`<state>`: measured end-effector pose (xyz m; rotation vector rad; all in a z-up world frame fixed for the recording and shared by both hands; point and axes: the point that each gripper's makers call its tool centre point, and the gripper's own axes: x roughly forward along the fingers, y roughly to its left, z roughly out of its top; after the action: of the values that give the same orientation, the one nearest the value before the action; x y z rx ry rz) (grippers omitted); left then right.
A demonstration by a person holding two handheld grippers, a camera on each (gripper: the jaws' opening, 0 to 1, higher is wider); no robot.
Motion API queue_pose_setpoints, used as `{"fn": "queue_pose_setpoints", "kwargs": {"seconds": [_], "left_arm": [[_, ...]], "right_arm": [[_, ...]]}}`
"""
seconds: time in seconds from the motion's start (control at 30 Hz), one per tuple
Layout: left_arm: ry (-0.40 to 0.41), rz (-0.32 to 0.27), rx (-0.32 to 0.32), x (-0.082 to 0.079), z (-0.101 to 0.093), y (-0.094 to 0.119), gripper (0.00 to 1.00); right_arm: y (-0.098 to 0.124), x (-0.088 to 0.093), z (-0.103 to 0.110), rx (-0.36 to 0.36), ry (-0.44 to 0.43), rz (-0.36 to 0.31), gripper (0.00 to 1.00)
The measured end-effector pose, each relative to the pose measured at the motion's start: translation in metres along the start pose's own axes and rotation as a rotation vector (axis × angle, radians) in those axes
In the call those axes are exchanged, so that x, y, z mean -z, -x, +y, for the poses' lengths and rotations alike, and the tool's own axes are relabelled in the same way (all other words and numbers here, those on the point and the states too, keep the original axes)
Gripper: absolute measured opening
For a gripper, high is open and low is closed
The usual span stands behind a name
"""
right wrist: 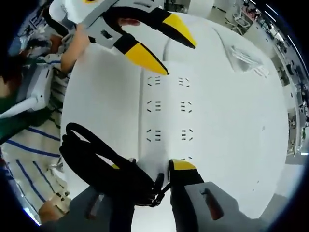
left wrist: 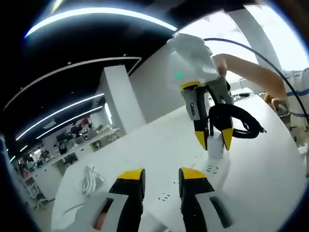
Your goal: Straighten the power strip on the desk, plug the charger into it
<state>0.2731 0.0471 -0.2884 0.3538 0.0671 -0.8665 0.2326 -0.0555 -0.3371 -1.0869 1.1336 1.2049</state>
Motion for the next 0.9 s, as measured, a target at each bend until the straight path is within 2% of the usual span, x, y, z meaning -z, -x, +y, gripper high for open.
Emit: {"fn": "queue_pose_setpoints", "kwargs": {"seconds": [0.1, 0.27, 0.37, 0.57, 0.7, 0.8, 0.9], "left_arm": [[-0.002, 0.021, -0.009, 0.006, 0.003, -0.001, 0.27], [0.002, 0.026, -0.004, 0.007, 0.003, -0.002, 0.27], [-0.005, 0.023, 0.004, 0.006, 0.001, -0.002, 0.27], [-0.001, 0.019, -0.001, 0.005, 0.005, -0.001, 0.27], [0.033, -0.013, -0.005, 0.0, 0.009, 0.003, 0.27], [0.067, -0.023, 0.001, 0.001, 0.01, 0.003, 0.27], [0.07, -0.015, -0.002, 0.003, 0.009, 0.003, 0.27]], "right_arm": [[0.0, 0.0, -0.002, 0.004, 0.005, 0.012, 0.25], [0.001, 0.0, -0.003, -0.001, -0.02, -0.095, 0.25], [0.002, 0.0, -0.005, -0.009, -0.02, -0.122, 0.25], [-0.001, -0.001, -0.005, 0.001, 0.004, -0.055, 0.25], [-0.002, -0.001, -0.005, 0.006, 0.015, -0.022, 0.24], [-0.002, 0.001, -0.005, 0.003, 0.012, -0.041, 0.24], [0.0, 0.002, -0.008, -0.009, 0.004, -0.078, 0.24]]}}
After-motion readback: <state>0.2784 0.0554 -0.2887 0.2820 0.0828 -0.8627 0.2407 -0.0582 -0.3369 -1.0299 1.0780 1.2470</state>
